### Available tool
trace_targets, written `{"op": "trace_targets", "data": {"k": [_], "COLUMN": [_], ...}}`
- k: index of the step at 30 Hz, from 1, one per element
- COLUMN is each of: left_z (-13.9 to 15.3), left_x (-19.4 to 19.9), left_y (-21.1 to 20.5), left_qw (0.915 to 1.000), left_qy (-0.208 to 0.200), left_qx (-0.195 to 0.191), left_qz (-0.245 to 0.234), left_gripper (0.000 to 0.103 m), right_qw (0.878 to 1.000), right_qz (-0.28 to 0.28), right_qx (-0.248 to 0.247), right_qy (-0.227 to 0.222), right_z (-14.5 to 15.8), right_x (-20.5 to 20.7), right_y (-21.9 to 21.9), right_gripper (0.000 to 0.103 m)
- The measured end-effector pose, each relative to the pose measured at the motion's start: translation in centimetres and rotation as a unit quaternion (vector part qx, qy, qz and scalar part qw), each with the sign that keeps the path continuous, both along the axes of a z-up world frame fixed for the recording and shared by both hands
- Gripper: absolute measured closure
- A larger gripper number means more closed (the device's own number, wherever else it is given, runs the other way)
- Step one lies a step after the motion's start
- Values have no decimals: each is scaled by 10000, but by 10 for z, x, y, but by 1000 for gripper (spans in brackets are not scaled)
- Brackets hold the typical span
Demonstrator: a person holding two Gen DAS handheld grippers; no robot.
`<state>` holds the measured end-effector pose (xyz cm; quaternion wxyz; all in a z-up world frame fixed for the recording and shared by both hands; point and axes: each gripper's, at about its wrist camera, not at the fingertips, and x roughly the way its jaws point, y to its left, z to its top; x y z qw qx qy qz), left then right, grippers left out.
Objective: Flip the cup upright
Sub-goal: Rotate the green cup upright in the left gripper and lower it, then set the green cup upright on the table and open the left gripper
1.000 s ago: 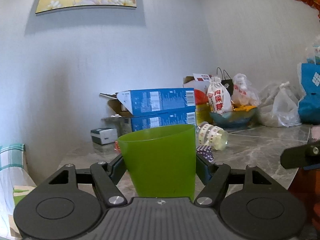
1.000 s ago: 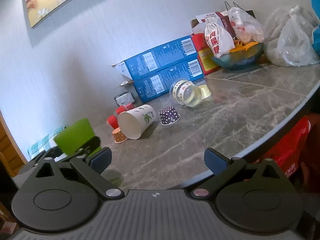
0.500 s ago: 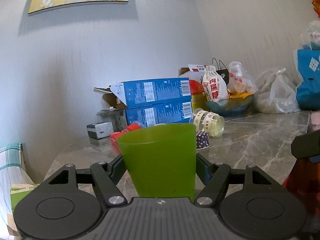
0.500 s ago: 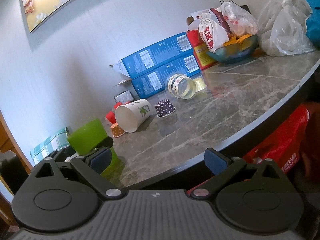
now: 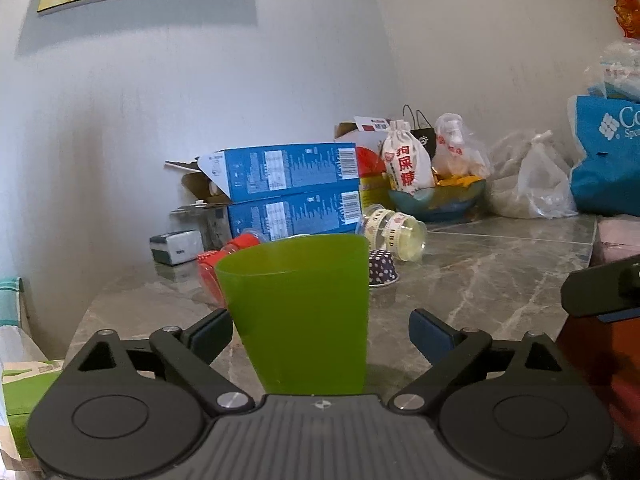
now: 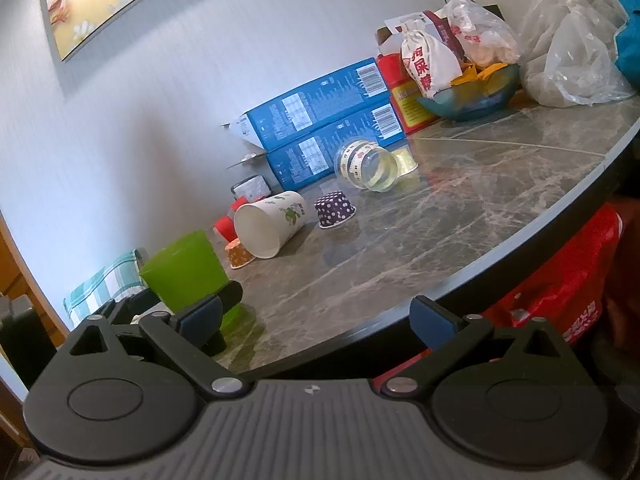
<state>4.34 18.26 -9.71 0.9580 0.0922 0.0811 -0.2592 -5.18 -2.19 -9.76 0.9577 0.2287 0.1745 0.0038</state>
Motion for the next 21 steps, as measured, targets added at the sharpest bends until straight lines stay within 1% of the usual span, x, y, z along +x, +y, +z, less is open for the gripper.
{"op": "trace_targets", "data": {"k": [4, 6, 8, 11, 14, 16, 18, 19, 20, 21], "left_z": [-1, -4, -6, 10, 36, 54, 67, 74, 78, 83], "left_x": [-3, -12, -25, -42, -45, -43, -43, -43, -44, -45], "left_y": [11, 25, 41, 67, 85, 93, 102, 107, 110, 113], "left_qw": [9999, 9996, 9992, 9972, 9957, 9940, 9920, 9911, 9907, 9905], "left_qy": [149, 238, 367, 655, 893, 1066, 1201, 1254, 1274, 1270], "left_qx": [-39, -116, -172, -316, -196, -147, -263, -344, -398, -439], "left_qz": [66, 15, -61, -168, -149, -205, -281, -275, -280, -306], "left_gripper": [6, 3, 2, 2, 2, 2, 2, 2, 2, 2], "right_qw": [10000, 10000, 9998, 9989, 9963, 9918, 9835, 9766, 9718, 9685], "right_qz": [11, 10, -11, 6, 32, 20, -119, -166, -196, -154], "right_qx": [-29, -94, -182, -474, -860, -1232, -1579, -1834, -2033, -2212], "right_qy": [-7, -19, -55, -60, -55, -326, -875, -1115, -1180, -1130], "right_z": [1, 3, 7, 19, 37, 51, 60, 66, 70, 76], "right_x": [0, -2, -5, -12, -16, -23, -33, -40, -43, -45], "right_y": [2, 3, 4, 13, 28, 40, 53, 60, 67, 72], "right_gripper": [2, 2, 1, 1, 1, 1, 1, 1, 1, 1]}}
